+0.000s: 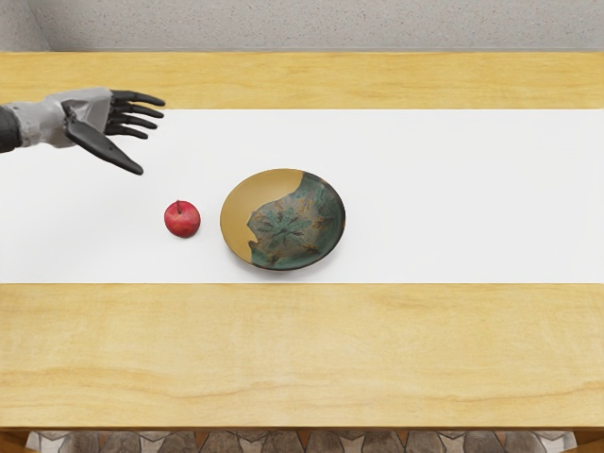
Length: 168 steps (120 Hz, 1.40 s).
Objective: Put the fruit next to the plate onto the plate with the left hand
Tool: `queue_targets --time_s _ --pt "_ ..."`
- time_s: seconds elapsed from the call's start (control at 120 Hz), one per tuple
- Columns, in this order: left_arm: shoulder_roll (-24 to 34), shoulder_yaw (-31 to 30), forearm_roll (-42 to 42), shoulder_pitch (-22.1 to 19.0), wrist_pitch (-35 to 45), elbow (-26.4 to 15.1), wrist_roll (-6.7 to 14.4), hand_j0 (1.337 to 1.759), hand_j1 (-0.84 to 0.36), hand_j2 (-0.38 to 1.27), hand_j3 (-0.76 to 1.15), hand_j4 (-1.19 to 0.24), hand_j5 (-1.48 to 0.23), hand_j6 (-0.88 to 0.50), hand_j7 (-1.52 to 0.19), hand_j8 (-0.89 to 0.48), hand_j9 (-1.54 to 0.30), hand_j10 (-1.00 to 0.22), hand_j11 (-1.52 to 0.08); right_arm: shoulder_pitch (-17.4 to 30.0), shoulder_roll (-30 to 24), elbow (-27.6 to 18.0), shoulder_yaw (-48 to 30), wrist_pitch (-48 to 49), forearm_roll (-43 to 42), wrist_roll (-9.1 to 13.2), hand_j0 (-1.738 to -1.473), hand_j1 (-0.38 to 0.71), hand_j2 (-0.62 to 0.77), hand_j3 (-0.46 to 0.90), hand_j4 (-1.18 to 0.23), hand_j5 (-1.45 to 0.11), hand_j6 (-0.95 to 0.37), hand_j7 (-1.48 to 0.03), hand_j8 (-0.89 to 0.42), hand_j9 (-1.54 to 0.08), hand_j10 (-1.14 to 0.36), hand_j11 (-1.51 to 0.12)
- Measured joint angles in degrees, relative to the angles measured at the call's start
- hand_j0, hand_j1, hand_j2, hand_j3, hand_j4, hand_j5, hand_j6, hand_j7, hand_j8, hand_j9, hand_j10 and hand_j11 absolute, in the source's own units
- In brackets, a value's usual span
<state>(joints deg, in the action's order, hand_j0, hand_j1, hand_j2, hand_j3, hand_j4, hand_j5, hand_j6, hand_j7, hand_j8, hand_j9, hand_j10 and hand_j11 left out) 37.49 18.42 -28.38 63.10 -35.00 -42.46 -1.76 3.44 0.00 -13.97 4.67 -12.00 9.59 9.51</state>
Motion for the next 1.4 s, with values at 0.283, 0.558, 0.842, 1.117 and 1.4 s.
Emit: queue_targets --time_s 0.283,0.558,0.842,1.117,1.4 --pt "9.9 -0.9 -18.3 -2.2 3.4 -27.6 3.1 1.658 0.07 0.05 0.00 -0.23 -0.30 -0.23 -0.30 -0.23 -0.30 -0.23 -0.30 -0.1 0.0 1.4 0.0 0.0 0.0 -0.2 -1.658 -0.31 -0.01 0.00 -0.04 -0.05 -0.04 -0.05 -0.04 -0.05 -0.04 -0.05" --pt "5.6 -5.6 -22.5 -2.4 31.1 -33.1 15.0 1.658 0.07 0.05 0.00 -0.24 -0.30 -0.24 -0.30 -0.24 -0.30 -0.23 -0.30 -0.2 0.0 2.3 -0.1 0.0 0.0 -0.2 -1.658 -0.31 -0.01 0.00 -0.04 -0.05 -0.04 -0.05 -0.04 -0.05 -0.04 -0.05" --pt "1.6 -12.4 -28.4 -2.3 49.8 -36.4 32.0 1.658 0.07 0.05 0.00 -0.24 -0.30 -0.24 -0.30 -0.24 -0.30 -0.24 -0.30 -0.5 0.0 2.4 -0.1 0.0 0.0 -0.2 -1.658 -0.31 -0.01 0.00 -0.04 -0.05 -0.04 -0.05 -0.04 -0.05 -0.04 -0.05" --pt "-7.6 -16.6 -31.5 -0.3 54.0 -35.7 36.4 1.658 0.07 0.05 0.00 -0.24 -0.30 -0.24 -0.30 -0.24 -0.30 -0.24 -0.30 -0.6 0.0 2.4 0.0 0.0 0.0 -0.5 -1.658 -0.31 -0.01 0.00 -0.04 -0.05 -0.04 -0.05 -0.04 -0.05 -0.04 -0.05" --pt "-13.0 -20.5 -32.0 0.5 54.3 -28.6 36.7 1.649 -0.12 0.13 0.06 -0.35 -0.47 -0.35 -0.47 -0.35 -0.47 -0.35 -0.47 -1.1 0.0 2.7 0.0 0.0 0.0 -0.5 -1.658 -0.31 -0.01 0.00 -0.04 -0.05 -0.04 -0.05 -0.04 -0.05 -0.04 -0.05"
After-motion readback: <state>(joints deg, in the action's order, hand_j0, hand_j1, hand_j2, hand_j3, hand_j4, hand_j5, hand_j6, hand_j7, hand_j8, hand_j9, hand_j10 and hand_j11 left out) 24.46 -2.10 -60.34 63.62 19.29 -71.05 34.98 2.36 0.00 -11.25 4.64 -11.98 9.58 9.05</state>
